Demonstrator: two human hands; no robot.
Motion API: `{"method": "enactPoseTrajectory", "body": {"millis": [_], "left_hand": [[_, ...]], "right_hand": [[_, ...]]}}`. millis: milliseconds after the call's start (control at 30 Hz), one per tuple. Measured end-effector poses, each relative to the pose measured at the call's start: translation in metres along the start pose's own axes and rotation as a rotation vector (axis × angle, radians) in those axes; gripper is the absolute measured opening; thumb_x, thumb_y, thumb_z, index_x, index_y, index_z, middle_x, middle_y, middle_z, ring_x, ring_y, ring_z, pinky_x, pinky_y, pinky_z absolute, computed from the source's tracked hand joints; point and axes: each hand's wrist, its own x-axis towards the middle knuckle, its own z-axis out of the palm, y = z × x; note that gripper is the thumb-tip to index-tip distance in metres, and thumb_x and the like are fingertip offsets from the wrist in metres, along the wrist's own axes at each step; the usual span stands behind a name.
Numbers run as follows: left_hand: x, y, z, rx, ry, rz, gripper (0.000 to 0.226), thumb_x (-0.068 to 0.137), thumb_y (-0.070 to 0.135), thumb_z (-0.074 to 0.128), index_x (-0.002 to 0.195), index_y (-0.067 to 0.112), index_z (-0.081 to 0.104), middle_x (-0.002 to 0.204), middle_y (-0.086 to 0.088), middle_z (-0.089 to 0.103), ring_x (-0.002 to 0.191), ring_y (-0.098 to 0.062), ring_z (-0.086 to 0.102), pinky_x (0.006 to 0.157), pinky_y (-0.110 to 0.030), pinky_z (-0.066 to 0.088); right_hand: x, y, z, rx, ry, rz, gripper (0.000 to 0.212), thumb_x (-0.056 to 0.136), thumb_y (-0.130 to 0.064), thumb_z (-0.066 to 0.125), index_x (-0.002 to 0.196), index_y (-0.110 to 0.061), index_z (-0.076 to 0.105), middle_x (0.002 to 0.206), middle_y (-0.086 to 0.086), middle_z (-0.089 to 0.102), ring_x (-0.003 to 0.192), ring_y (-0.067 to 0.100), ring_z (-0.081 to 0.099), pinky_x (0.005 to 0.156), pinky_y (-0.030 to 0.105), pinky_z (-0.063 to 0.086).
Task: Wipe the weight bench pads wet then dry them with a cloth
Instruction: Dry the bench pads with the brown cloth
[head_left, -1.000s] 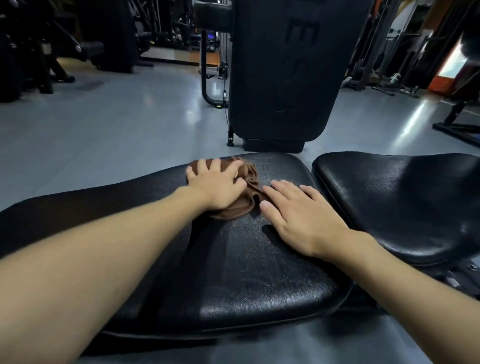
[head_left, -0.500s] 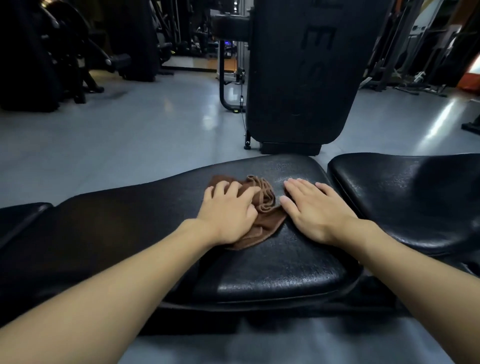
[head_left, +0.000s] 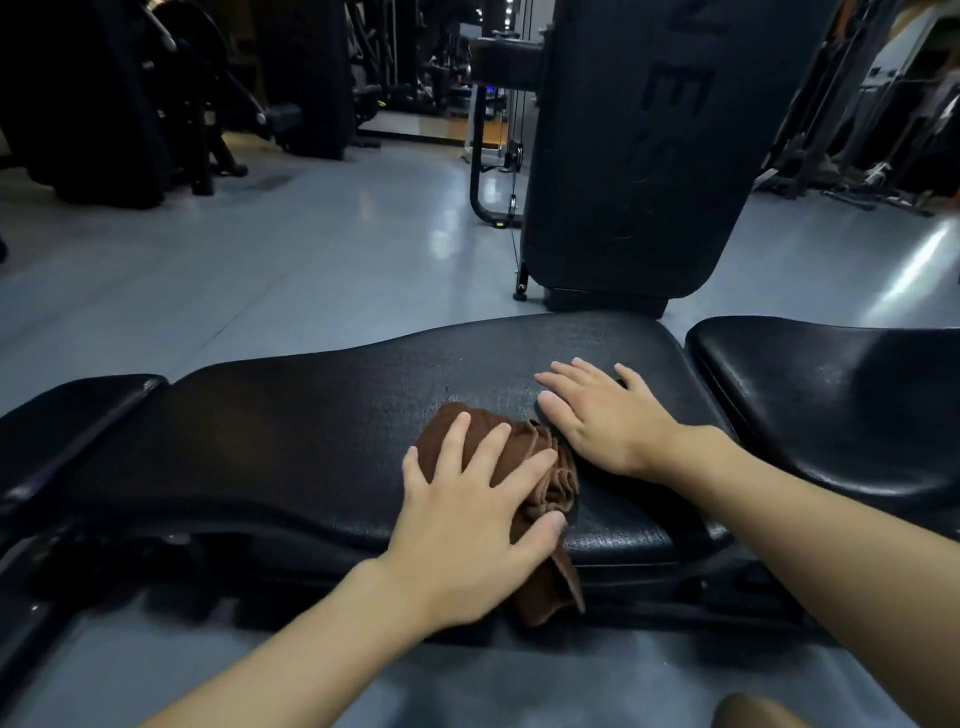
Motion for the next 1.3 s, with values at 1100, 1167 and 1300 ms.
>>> {"method": "enactPoseTrajectory", "body": {"millis": [1100,1167,1300], "left_hand": [[0.05,-0.061,0.01,-0.108,0.062,-0.036,0.051,0.093,0.063,0.023,0.143,0.051,0.027,0.156,0.011,0.028,0.149,-0.015,0.008,0.115,-0.061,0.013],[0.024,-0.058,0.005,-0.089,0.037,-0.026,0.058,0.089,0.066,0.016,0.145,0.051,0.022,0.157,0.013,0.025,0.149,-0.014,0.004,0.116,-0.06,0.012],[-0.018,-0.048,-0.008,-0.106,0.022,-0.042,0.064,0.087,0.071,0.018,0.146,0.059,-0.004,0.164,0.012,0.004,0.15,-0.014,-0.015,0.117,-0.062,0.002]], "right_hand": [[0.007,0.001,0.015,-0.098,-0.041,0.028,0.064,0.1,-0.055,0.004,0.157,-0.028,0.016,0.166,-0.01,0.006,0.151,0.008,-0.002,0.121,0.047,-0.002],[0.006,0.0,0.015,-0.1,-0.044,0.029,0.064,0.1,-0.056,0.004,0.157,-0.028,0.017,0.166,-0.01,0.007,0.152,0.008,-0.001,0.121,0.049,-0.002],[0.007,-0.005,0.011,-0.222,0.015,-0.007,0.073,0.093,-0.061,-0.004,0.153,-0.03,0.025,0.165,-0.007,0.014,0.152,0.014,0.001,0.118,0.059,-0.004]]}}
